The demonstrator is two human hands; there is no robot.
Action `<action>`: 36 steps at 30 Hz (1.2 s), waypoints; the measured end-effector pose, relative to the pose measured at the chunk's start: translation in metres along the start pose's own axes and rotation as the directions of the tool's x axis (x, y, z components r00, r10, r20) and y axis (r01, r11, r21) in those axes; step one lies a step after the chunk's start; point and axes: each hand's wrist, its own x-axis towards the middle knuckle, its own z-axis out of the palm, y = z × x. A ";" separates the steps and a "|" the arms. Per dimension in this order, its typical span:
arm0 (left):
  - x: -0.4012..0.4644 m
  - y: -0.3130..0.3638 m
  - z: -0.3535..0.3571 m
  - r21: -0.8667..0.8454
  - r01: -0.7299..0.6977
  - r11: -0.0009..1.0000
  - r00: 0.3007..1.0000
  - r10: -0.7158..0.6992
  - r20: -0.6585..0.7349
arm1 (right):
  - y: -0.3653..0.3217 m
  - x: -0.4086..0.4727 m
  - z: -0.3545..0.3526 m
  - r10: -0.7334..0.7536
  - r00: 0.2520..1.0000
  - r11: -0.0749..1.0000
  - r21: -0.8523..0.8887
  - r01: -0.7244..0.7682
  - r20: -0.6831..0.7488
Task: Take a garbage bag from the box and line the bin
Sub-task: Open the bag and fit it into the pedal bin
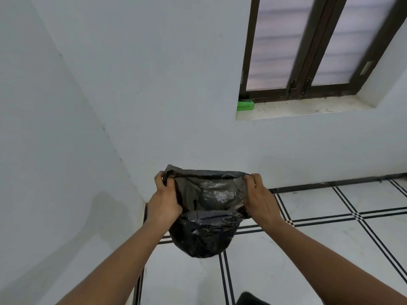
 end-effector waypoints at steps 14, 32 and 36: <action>0.007 -0.017 0.028 -0.021 -0.024 0.999 0.989 0.027 0.146 | -0.006 0.019 0.045 -0.071 0.982 0.995 0.075 0.059 0.174; 0.082 -0.010 0.044 -0.084 0.004 0.996 0.938 0.025 0.345 | -0.005 0.087 0.072 0.113 0.908 0.936 0.265 -0.234 0.403; 0.090 -0.013 0.046 -0.113 0.022 0.993 0.935 0.020 0.355 | -0.004 0.098 0.074 0.155 0.906 0.904 0.313 -0.290 0.394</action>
